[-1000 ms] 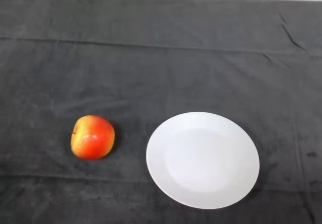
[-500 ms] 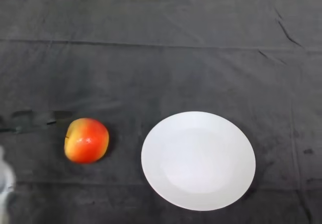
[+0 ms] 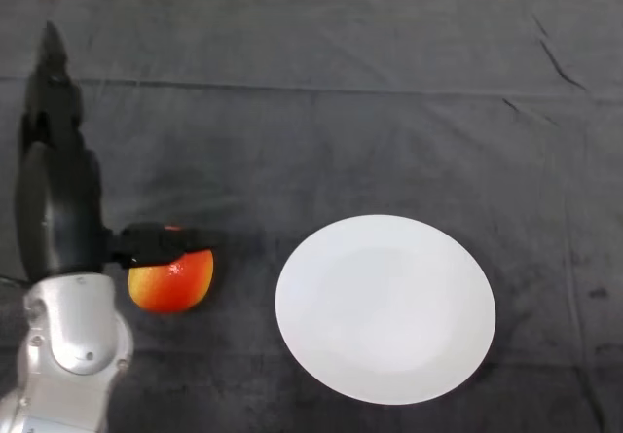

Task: Move the apple to the plate

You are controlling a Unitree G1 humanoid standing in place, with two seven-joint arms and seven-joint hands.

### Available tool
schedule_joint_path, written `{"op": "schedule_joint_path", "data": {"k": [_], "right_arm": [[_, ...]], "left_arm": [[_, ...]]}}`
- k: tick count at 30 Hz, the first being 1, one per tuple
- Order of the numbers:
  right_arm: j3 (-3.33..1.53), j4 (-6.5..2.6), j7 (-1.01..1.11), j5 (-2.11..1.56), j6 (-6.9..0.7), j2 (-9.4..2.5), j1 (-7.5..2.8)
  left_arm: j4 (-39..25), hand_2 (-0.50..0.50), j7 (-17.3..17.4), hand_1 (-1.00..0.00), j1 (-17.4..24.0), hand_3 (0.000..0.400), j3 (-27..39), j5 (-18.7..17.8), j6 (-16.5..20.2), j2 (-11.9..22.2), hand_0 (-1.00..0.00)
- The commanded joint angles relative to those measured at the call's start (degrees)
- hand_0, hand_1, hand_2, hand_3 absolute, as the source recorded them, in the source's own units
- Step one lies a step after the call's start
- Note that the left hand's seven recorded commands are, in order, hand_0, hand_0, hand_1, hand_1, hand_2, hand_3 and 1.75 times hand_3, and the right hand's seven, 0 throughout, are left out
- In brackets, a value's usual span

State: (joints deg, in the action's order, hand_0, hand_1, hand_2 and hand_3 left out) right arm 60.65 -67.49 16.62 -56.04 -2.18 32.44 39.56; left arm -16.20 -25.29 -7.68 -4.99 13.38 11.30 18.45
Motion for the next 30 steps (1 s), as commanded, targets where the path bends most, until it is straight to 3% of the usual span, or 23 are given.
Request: {"op": "schedule_joint_path", "data": {"k": [1, 6, 13, 21, 30], "right_arm": [[0.06, 0.60, -0.20, -1.04, 0.05, 1.13, 0.66], [0.06, 0.61, -0.22, -1.05, 0.04, 1.13, 0.66], [0.07, 0.60, -0.23, -1.07, 0.03, 1.14, 0.66], [0.08, 0.60, -0.24, -1.08, 0.02, 1.14, 0.66], [0.08, 0.62, -0.25, -1.09, 0.02, 1.13, 0.66]], "left_arm": [[-4.24, 0.00, -0.75, 0.00, -1.65, 0.000, -1.55, 2.29, 1.95, 0.60, 0.00], [-4.16, 0.00, 0.10, 0.00, -1.84, 0.000, -4.20, 2.78, 7.32, 1.94, 0.00], [-1.42, 0.00, 1.92, 0.00, -3.18, 0.000, -6.44, 2.84, 11.26, 3.23, 0.00], [4.29, 0.00, 2.44, 0.00, -4.79, 0.000, -8.56, 2.07, 11.24, 3.21, 0.00], [11.11, 0.00, 2.44, 0.00, -5.48, 0.000, -9.60, 0.10, 8.43, 3.01, 0.00]]}}
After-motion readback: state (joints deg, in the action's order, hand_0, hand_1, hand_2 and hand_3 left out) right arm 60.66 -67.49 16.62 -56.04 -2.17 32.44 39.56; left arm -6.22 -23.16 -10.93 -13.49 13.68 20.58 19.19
